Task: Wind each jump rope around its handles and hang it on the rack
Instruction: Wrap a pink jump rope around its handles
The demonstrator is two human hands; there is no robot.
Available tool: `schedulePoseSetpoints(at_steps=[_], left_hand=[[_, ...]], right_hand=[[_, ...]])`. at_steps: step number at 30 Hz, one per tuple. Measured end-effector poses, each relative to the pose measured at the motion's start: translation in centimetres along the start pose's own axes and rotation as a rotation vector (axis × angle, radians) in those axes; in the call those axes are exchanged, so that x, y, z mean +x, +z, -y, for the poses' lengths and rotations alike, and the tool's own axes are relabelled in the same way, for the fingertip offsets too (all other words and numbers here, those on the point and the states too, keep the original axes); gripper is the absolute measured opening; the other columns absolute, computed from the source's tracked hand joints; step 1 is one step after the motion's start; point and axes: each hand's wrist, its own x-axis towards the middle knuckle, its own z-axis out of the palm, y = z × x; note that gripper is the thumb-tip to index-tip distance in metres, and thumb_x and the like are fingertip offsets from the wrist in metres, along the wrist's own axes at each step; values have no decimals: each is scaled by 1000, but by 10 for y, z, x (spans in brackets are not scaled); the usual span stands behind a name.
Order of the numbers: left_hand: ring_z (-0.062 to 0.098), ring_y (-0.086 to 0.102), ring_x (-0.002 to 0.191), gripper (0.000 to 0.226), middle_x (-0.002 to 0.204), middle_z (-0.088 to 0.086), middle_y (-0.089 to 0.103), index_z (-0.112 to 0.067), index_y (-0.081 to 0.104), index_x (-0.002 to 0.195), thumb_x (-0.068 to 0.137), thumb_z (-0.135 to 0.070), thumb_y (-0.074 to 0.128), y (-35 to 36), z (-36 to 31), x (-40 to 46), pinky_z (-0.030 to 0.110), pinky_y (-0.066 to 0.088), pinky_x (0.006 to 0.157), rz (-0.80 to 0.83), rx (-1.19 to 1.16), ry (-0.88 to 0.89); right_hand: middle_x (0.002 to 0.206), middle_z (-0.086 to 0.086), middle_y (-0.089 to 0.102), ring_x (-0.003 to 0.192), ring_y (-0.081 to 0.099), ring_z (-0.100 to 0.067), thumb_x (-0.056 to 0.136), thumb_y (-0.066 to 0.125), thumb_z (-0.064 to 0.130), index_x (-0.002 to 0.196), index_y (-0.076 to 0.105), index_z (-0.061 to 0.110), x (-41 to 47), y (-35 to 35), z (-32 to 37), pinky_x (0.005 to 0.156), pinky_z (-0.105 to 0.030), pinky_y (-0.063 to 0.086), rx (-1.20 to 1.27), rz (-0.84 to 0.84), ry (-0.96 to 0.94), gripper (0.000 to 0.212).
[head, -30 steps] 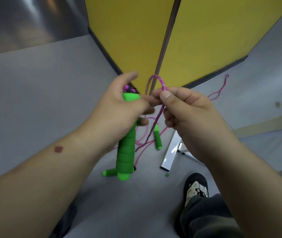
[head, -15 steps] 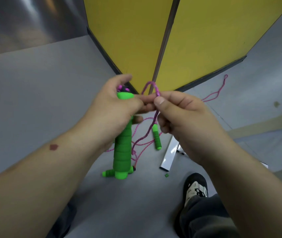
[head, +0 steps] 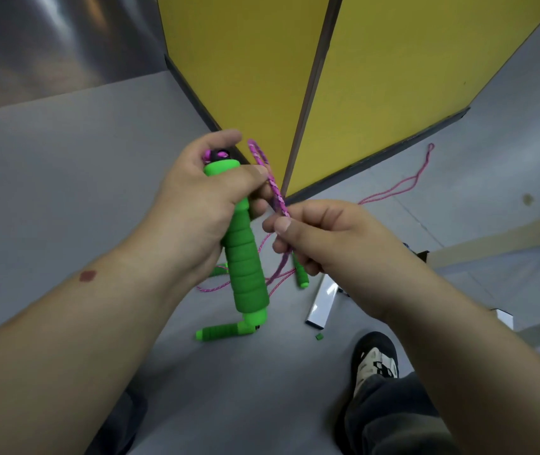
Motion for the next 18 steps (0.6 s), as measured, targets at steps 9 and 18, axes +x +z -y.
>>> schedulePoseSetpoints(at_steps=[9,18], left_hand=[[24,77,79,57,83,10,78,-33,60,133,90,2,73,14,12,-20,30,57,64,332,362,-25],[26,80,87,61,94,15,76,-22,54,140,88,1,77,2,2,-1,28,60,62,3,22,18]], right_hand=[[79,-11,60,58,51,-11,100,61,26,106,78,21,2,-4,2,53,-22,43,207,-248,-138,19],[83,-1,74,63,51,-10,100,61,19,100,75,12,-1,2,1,59,-27,44,64,93,39,16]])
